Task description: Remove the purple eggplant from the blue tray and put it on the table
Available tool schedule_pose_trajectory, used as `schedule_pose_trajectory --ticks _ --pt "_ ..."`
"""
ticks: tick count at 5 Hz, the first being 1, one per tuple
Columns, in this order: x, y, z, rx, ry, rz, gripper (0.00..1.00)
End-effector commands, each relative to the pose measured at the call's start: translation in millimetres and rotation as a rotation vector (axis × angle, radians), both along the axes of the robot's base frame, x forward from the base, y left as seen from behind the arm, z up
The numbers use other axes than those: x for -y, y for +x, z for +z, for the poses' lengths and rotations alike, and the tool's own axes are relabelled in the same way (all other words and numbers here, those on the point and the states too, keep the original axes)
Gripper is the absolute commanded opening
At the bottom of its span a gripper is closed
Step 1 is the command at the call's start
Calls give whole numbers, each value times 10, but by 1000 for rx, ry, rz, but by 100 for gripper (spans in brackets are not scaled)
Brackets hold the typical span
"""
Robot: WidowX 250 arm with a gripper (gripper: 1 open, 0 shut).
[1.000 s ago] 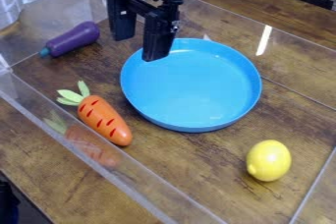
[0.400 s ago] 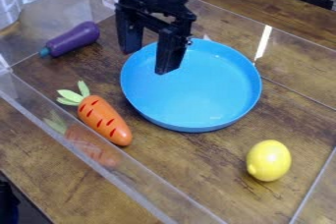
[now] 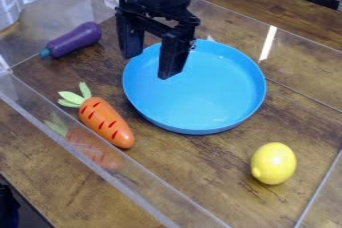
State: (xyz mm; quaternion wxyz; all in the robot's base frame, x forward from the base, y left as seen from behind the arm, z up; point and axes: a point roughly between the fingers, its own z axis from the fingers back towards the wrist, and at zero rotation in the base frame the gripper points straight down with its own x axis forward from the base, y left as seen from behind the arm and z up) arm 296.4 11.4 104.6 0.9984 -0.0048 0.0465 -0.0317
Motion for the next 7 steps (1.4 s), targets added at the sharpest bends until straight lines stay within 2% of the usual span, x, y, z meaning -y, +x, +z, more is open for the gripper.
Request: schedule_pose_trajectory --ticks 1,3,4,5,6,7 --pt "-86 34 68 28 3 61 100" --pt "25 19 156 25 5 132 100" --pt "-3 -62 28 23 6 159 100" --pt "-42 -69 214 58 8 194 100" --pt "-81 -111 277 84 1 232 100" --pt "-139 -103 394 95 -12 231 100"
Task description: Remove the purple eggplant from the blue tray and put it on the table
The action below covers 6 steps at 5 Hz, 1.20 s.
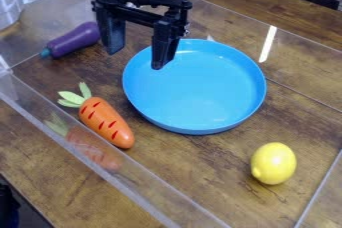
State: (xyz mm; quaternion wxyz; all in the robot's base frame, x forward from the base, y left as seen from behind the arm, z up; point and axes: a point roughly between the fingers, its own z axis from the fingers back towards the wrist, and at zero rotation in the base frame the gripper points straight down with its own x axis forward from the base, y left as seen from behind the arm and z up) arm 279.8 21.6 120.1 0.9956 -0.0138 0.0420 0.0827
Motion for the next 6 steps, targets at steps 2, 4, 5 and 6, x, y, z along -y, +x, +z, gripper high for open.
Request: schedule_pose_trajectory --ticks 2,4,5,6 --pt "-94 53 214 84 5 -54 100" --pt "-141 99 158 80 4 -100 100" --pt "-153 146 164 78 3 -116 100" --pt "-171 195 165 78 6 -134 100"
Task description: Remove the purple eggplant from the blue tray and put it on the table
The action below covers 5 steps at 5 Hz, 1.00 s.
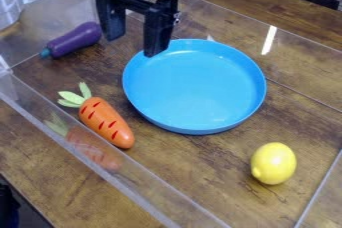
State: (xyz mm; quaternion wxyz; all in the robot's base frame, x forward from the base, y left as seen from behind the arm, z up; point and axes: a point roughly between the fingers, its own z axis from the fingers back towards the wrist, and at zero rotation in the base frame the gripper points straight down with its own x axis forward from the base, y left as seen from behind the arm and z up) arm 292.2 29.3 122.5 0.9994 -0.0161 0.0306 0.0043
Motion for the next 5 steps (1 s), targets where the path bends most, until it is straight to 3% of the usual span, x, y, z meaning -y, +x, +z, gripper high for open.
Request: schedule_pose_trajectory --ticks 1,2,5 --pt "-7 86 144 50 17 56 100" --pt "87 102 147 45 21 91 100" --pt "-92 231 -88 49 45 -4 100"
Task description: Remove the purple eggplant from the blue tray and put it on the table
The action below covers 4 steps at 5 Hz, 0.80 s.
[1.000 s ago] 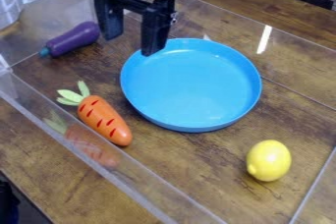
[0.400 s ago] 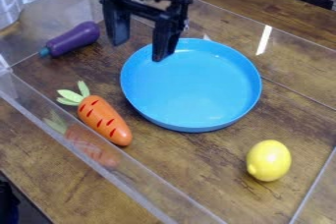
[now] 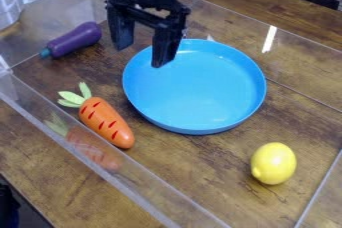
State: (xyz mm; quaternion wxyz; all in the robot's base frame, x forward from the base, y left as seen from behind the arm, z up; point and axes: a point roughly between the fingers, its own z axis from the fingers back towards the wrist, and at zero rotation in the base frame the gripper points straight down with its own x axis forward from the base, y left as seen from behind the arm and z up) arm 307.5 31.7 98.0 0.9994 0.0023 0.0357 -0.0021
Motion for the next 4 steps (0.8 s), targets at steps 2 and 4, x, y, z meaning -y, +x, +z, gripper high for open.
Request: schedule_pose_trajectory --ticks 2,4 --pt "-123 73 288 61 9 -14 100" --pt "-231 33 258 76 0 -38 100"
